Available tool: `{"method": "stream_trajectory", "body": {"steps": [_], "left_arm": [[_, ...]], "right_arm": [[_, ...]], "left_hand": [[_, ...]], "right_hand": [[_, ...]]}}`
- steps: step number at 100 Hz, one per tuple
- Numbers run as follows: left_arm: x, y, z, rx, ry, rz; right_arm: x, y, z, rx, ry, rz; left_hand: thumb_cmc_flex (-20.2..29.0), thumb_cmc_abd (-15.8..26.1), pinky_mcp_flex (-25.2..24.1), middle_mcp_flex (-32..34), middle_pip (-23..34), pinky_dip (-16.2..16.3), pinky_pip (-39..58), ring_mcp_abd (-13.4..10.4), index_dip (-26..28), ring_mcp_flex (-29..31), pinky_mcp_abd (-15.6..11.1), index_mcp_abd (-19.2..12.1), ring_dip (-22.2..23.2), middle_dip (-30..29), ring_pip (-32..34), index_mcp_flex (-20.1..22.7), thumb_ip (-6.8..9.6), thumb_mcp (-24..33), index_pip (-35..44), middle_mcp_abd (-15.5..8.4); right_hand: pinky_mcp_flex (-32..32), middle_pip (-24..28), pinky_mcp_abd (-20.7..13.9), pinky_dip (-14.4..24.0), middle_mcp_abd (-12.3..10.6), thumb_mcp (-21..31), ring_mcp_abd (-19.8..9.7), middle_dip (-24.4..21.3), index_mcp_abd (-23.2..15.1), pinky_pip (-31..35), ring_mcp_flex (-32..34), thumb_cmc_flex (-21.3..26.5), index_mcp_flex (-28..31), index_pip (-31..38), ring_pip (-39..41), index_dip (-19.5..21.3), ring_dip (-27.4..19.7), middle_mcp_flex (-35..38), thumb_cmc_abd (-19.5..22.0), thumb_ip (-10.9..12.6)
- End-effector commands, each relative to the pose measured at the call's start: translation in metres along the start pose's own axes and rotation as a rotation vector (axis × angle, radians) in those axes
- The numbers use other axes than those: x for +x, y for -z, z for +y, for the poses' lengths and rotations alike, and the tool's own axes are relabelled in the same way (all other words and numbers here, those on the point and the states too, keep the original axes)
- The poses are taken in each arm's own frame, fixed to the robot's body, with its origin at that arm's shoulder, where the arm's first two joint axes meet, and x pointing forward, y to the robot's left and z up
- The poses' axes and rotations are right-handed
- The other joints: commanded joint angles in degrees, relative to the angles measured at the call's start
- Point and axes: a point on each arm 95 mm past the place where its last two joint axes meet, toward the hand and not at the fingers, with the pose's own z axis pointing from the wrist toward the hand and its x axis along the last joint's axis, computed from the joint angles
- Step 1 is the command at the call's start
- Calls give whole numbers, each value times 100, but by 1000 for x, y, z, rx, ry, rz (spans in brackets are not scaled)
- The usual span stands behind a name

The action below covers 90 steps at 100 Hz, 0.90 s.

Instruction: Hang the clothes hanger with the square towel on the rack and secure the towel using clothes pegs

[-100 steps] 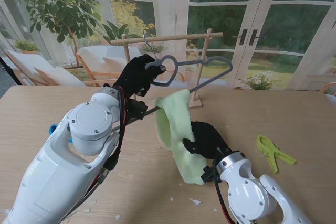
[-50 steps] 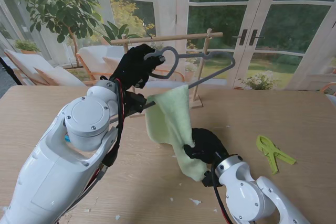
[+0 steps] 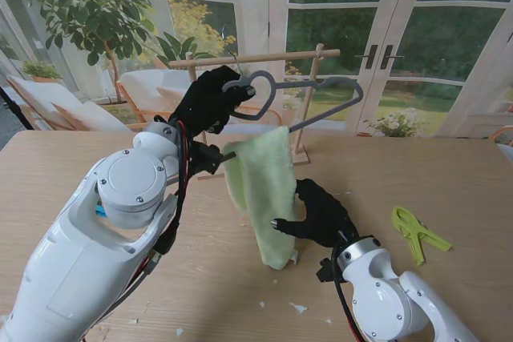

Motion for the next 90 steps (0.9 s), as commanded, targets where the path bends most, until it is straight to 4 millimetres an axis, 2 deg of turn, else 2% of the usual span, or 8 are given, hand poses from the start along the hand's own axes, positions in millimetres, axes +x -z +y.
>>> {"method": "stream_trajectory", "body": {"steps": [1,18,41,59,70,77,83,90], "left_arm": [[-4,1,2,-24,-8,-2],[-10,0,3,-52,-30,6],[-14,-1,5,-61,-56,-8],[-15,-1,6,-57,-61,-16],[-15,-1,6,-57,-60,-16],[-15,-1,6,-57,-60,-16],[-15,-2,6,-56,-59,-16],[-15,-2,5,-55,-59,-15]], "right_arm": [[5,0,-1,-9,-42,18],[8,-4,5,-101,-141,46],[16,-7,11,-195,-278,91],[23,-4,15,-226,-371,91],[27,-3,17,-200,-458,76],[29,-3,17,-194,-502,61],[31,-3,16,-190,-542,48],[32,-3,16,-184,-575,28]], "left_hand": [[390,365,194,162,660,111,1669,-770,59,343,-184,187,87,268,537,-61,168,46,74,69],[380,370,195,163,657,100,1669,-770,64,343,-191,176,87,268,537,-61,167,43,76,60],[377,367,198,163,651,83,1669,-770,66,343,-210,177,87,268,537,-64,167,43,75,46],[371,365,198,162,648,69,1669,-770,68,343,-219,171,87,269,537,-61,165,41,79,38],[368,367,197,163,648,64,1669,-770,67,344,-218,172,87,270,537,-61,165,41,77,38],[372,366,197,163,647,62,1669,-770,69,344,-220,170,87,271,537,-66,166,43,77,38],[369,365,198,163,647,61,1669,-770,70,344,-221,171,87,271,537,-63,165,42,79,38],[372,366,198,172,645,60,1669,-770,69,344,-222,177,87,269,537,-64,166,44,77,22]], "right_hand": [[-63,-23,-139,2480,-274,163,-172,-17,-465,-156,-131,-50,19,-62,-18,98,-7,-68,0,20],[-106,-112,-110,2484,-520,1089,-227,-36,-1183,-448,-109,488,498,234,-25,284,-56,109,-48,67],[198,-284,124,2338,-276,1700,-15,-181,-575,-555,452,567,614,2096,47,1611,-170,933,-379,20],[1196,465,158,2619,-85,1814,150,152,-700,783,2038,645,663,3515,1056,2516,273,2048,-451,-137],[1802,1391,110,2690,-388,1784,21,544,-727,1798,2963,716,693,3136,2190,1903,742,2879,-274,-135],[2139,1918,158,2696,-523,1648,15,711,-248,2328,3472,795,1031,2079,2923,1081,956,3547,-105,-236],[2283,2181,234,2598,-586,1564,62,1119,179,2665,3737,546,1163,1583,3355,177,992,3917,142,34],[2388,2418,294,2610,-604,1458,99,1365,496,2922,3930,304,1307,1409,3692,-211,1063,4190,225,86]]}}
